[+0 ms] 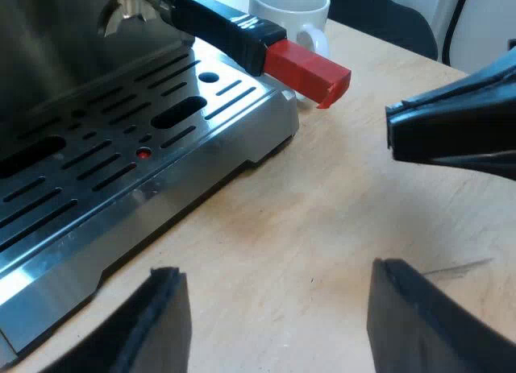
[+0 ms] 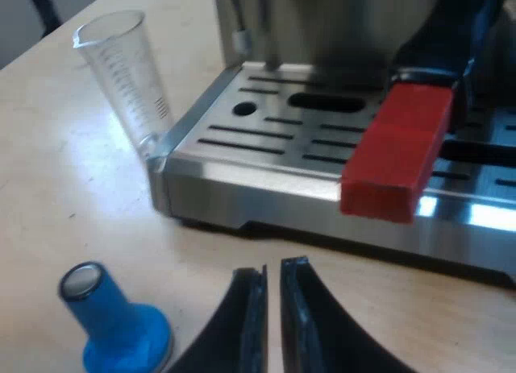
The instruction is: Grind coffee beans and then tamp
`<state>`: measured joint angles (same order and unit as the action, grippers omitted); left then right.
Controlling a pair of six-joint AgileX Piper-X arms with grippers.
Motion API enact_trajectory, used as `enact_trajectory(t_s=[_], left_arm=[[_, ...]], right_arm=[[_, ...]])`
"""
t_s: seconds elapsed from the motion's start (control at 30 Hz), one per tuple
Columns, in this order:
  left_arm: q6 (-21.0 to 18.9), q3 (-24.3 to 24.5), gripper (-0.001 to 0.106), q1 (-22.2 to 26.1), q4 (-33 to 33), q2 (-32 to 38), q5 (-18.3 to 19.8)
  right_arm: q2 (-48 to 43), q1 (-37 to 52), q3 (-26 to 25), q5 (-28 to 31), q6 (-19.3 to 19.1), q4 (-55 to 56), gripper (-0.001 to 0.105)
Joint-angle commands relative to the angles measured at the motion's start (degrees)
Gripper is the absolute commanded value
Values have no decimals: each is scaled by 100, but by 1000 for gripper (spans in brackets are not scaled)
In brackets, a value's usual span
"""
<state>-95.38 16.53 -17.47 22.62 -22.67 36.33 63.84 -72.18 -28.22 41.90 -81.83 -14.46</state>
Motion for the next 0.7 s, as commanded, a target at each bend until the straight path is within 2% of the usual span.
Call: enact_trajectory(t_s=[0.03,0.4,0.5,0.7], left_arm=[[-36,-1,51,-37,-68,8,78],[-36,-1,51,-37,-68,8,78],[-36,-1,51,-37,-68,8,170],[-36,-1,51,-37,-68,8,507]], right_arm=[[115,-8,-18,282,-20,-210,7],[470,-8,-30,590,-20,-498,7],[592,-8,-30,590,-20,-679,7],[659,-8,-30,1038,-20,-856,7]])
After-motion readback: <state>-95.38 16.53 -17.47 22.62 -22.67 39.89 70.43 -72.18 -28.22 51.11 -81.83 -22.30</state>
